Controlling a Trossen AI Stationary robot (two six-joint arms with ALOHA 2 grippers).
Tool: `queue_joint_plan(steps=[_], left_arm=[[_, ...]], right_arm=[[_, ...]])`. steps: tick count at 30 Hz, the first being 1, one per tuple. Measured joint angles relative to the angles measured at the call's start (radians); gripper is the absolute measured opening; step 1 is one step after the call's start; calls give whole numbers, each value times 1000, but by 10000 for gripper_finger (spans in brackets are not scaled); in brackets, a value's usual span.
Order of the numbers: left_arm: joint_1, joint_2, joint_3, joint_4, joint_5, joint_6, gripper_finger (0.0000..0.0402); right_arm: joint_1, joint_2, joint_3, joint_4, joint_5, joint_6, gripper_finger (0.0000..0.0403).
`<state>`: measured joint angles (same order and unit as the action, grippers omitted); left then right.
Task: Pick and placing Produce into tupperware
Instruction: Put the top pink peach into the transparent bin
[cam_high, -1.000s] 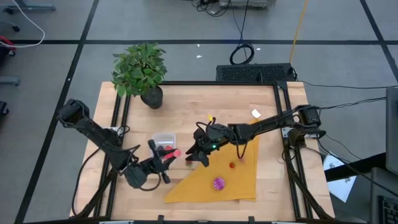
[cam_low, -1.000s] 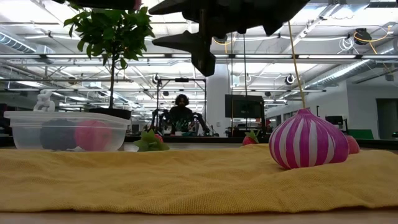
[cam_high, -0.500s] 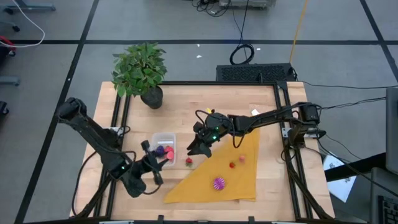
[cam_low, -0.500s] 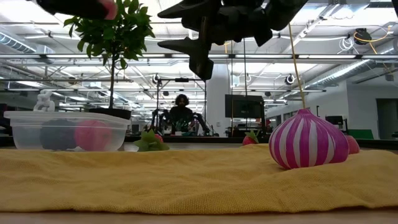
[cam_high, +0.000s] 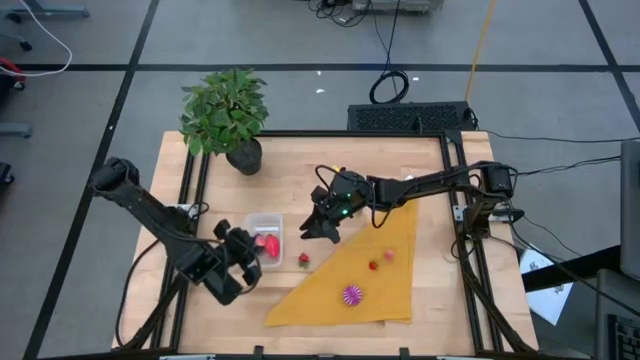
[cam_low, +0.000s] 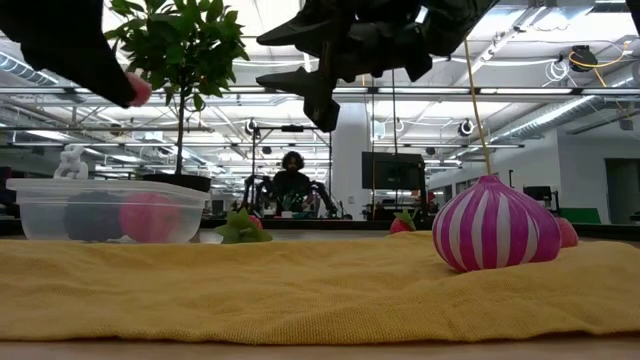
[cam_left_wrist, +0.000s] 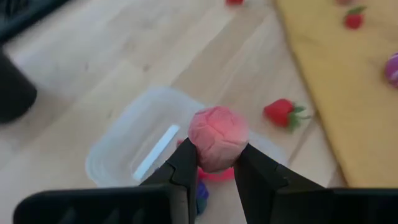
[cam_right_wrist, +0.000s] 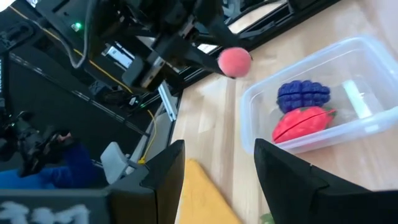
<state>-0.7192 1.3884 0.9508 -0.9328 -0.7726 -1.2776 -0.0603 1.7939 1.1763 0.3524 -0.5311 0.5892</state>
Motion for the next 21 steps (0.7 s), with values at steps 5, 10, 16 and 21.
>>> queue_joint_plan(steps=[5, 10, 16, 21], left_arm=[[81, 0, 0, 1, 97, -23, 79], [157, 1, 0, 1, 219, -61, 79], [196, 1, 0, -2, 331, -146, 79], [202, 1, 0, -8, 370, -276, 79]], right_arm=[[-5, -1, 0, 11, -12, -11, 185], [-6, -1, 0, 24, -51, -26, 185], [-5, -1, 0, 24, -77, -53, 185], [-5, -1, 0, 24, -88, -56, 185]])
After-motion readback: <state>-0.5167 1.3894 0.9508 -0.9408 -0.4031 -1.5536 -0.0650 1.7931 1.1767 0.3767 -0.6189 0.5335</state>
